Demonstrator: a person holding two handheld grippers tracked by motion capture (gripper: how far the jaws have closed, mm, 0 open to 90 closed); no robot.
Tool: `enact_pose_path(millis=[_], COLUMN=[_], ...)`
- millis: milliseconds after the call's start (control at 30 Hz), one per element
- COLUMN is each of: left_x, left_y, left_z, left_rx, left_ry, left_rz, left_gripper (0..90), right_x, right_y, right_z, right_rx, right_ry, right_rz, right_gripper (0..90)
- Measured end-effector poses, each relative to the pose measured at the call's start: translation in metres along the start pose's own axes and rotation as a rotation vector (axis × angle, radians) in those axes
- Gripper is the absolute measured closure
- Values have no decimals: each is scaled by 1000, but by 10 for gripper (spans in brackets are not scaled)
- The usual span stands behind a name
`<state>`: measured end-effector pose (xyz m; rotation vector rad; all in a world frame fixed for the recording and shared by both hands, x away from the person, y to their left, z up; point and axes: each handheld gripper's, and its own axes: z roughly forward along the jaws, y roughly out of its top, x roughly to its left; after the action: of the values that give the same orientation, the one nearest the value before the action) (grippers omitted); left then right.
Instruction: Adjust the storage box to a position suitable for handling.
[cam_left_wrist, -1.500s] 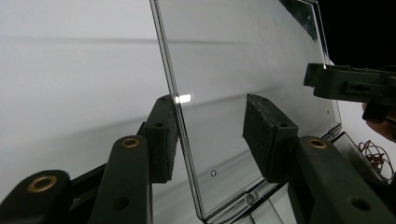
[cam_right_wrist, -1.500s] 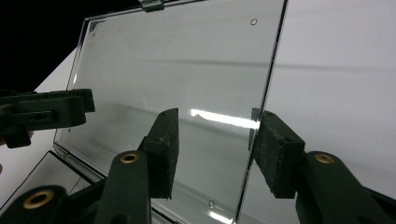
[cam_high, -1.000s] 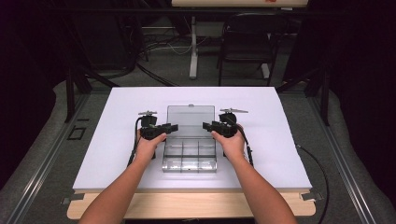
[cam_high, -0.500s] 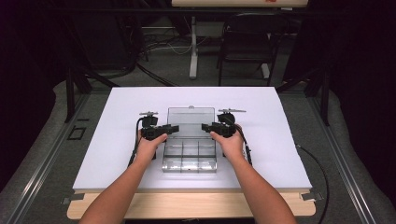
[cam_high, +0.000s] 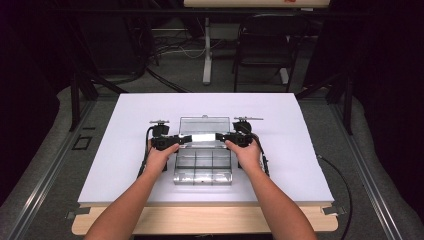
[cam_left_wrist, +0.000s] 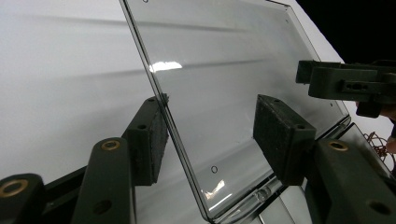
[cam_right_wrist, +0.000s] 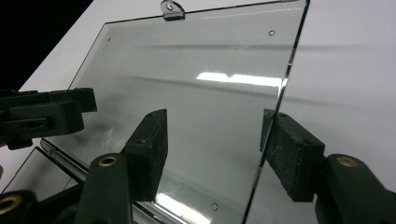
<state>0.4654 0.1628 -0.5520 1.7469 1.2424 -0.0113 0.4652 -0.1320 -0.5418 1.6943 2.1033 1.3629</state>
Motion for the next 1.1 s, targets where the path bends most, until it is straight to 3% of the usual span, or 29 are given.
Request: enact_pose_path(millis=[1100], left_x=[6], left_y=[-2], left_z=[2], left_rx=[28], left_ry=[-25], left_rz=[-86], left_gripper=[451], right_x=[-2], right_y=[1], right_z=[6], right_rx=[53], right_ry=[5], right_rz=[72], right_gripper=[396])
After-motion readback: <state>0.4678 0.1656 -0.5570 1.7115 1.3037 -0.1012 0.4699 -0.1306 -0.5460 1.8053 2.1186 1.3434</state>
